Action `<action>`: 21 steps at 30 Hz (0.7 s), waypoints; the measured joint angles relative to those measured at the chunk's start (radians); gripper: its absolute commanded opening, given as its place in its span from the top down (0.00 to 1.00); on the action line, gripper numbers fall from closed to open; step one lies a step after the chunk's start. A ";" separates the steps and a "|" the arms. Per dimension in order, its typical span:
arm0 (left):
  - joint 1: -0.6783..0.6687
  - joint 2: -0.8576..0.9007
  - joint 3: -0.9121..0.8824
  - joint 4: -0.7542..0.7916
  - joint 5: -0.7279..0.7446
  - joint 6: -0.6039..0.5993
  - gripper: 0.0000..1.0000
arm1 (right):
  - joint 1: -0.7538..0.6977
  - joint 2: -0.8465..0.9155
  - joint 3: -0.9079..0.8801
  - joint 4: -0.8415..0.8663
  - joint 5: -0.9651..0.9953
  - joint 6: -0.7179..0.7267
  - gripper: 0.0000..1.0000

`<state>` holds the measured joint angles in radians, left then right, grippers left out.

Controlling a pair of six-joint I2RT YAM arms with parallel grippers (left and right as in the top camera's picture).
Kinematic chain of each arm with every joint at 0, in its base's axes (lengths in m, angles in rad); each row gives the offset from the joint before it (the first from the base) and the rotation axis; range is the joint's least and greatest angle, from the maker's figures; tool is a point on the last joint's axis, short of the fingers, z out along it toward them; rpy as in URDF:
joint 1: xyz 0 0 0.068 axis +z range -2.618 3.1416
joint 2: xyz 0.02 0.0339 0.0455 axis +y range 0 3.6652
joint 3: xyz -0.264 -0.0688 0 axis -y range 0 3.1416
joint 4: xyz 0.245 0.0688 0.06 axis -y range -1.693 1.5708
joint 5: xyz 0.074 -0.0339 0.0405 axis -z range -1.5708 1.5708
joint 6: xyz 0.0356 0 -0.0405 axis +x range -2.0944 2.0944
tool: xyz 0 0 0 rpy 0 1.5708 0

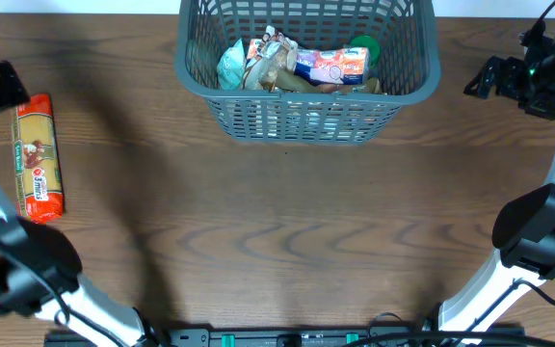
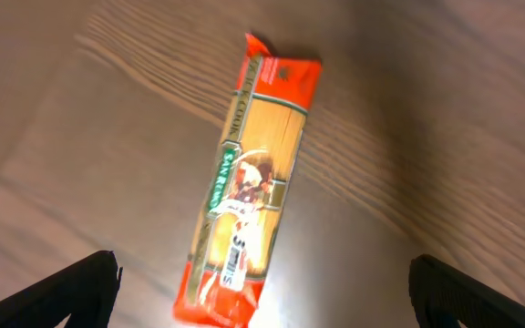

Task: Pack container
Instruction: 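Move the left gripper to the orange spaghetti package and grasp it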

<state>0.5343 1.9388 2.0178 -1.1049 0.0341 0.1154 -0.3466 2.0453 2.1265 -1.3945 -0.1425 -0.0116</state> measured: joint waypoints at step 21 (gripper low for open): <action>0.008 0.354 -0.002 0.119 -0.061 0.153 0.02 | 0.000 0.000 0.000 -0.003 0.000 0.004 0.01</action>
<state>0.5426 2.2929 2.0155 -0.9863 -0.0265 0.2680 -0.3466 2.0453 2.1265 -1.3975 -0.1425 -0.0074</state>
